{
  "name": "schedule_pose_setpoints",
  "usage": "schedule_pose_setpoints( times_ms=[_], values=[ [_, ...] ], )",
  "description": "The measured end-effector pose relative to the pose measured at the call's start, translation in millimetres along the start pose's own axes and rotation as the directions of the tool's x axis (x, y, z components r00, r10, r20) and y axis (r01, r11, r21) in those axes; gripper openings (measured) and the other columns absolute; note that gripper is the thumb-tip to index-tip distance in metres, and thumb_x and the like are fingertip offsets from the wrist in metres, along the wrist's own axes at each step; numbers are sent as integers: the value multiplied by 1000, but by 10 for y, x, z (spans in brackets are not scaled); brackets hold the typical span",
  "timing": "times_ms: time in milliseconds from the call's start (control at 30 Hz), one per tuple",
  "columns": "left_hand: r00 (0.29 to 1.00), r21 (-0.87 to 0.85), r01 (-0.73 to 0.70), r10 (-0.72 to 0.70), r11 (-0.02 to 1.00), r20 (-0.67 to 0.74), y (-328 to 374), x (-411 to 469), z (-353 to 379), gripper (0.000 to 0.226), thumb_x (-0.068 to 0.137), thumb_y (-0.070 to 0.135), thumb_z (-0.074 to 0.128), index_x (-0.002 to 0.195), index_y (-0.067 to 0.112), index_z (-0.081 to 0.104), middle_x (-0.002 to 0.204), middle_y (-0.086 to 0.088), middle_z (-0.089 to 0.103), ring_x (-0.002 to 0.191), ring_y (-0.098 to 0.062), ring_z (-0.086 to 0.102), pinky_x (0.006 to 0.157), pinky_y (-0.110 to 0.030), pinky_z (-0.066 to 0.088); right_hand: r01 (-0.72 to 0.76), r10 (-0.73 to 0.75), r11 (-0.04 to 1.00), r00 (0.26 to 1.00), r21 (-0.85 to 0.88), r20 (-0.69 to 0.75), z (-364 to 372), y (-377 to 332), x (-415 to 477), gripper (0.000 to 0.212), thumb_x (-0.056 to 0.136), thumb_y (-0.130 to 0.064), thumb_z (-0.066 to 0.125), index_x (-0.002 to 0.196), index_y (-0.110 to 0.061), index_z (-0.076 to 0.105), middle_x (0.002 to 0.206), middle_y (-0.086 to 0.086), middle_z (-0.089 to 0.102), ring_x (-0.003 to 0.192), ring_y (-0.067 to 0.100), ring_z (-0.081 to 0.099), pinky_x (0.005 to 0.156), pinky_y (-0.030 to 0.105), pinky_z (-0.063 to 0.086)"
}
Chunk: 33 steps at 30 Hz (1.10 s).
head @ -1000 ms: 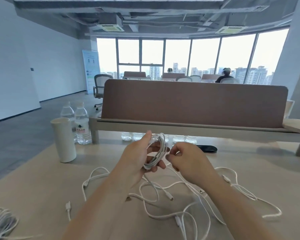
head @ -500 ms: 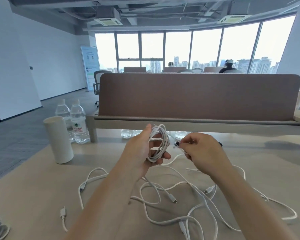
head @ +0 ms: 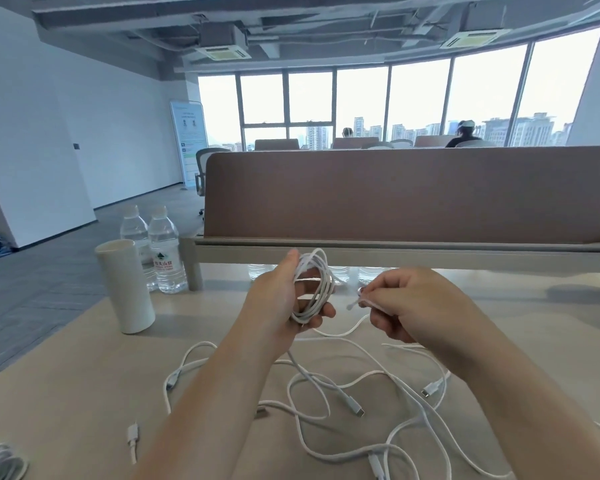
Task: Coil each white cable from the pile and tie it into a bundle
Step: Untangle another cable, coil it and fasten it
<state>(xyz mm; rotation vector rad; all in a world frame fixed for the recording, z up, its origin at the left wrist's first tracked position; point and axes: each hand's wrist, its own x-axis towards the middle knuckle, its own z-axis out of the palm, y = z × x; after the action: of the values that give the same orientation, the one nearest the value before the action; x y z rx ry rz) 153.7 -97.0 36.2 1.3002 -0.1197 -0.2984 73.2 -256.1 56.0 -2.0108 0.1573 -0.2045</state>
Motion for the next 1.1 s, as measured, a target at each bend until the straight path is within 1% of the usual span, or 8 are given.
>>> schedule_pose_setpoints(
  times_ms=[133,233,300,500,667,833,967,1100],
  values=[
    [1000,-18,-25,25,1000,-9,4,1,7,46,106,41,39,108,5,68,93,-22,72,53,-30,63,47,-25,41,-44,48,996,998,-72,50,31,-37,-34,17,86,-8,58,83,7,66,50,8,57,41,15,37,49,22,32],
    [999,12,-30,31,999,-22,-25,14,27,45,105,40,39,108,6,68,96,-23,73,54,-30,64,48,-26,42,-85,88,995,994,-46,65,41,-40,-42,16,87,-3,54,86,9,65,51,12,59,36,13,38,42,15,35],
    [999,26,-29,30,999,-35,-36,24,31,45,106,40,38,109,6,67,97,-23,74,56,-30,65,49,-27,43,-101,103,995,993,-23,65,46,-26,-31,16,87,-1,53,87,10,64,52,14,59,35,13,37,40,16,34],
    [997,95,-63,67,994,-44,-56,-2,97,46,107,40,36,106,7,67,84,-19,75,54,-31,65,50,-28,42,-167,170,985,984,-47,59,85,30,4,13,85,-1,51,78,1,62,50,12,60,36,18,36,42,17,30],
    [987,231,-86,114,969,-112,-63,25,96,46,106,43,34,105,12,68,75,-15,75,63,-33,71,51,-29,44,-192,192,981,979,-15,67,63,53,20,13,85,-2,50,77,-1,61,49,12,58,36,19,36,42,17,29],
    [982,207,-90,121,974,-144,-56,37,75,44,106,43,36,104,14,68,77,-11,75,64,-33,72,51,-29,44,-198,198,980,978,-12,66,51,66,29,12,84,-2,51,77,-1,60,49,12,58,35,18,37,42,16,30],
    [978,281,-128,167,951,-121,-51,8,96,44,107,43,34,104,14,68,76,-11,75,62,-32,72,49,-27,44,-185,185,983,980,-5,76,76,73,39,12,84,-2,52,76,-2,61,49,11,58,35,18,36,41,16,30],
    [971,406,-182,228,896,-67,-63,-69,150,43,107,39,33,100,13,67,77,-8,75,58,-29,72,45,-23,45,-166,161,984,983,56,83,113,71,35,15,84,-1,51,70,-2,58,50,13,57,36,19,34,42,17,27]
  ],
)
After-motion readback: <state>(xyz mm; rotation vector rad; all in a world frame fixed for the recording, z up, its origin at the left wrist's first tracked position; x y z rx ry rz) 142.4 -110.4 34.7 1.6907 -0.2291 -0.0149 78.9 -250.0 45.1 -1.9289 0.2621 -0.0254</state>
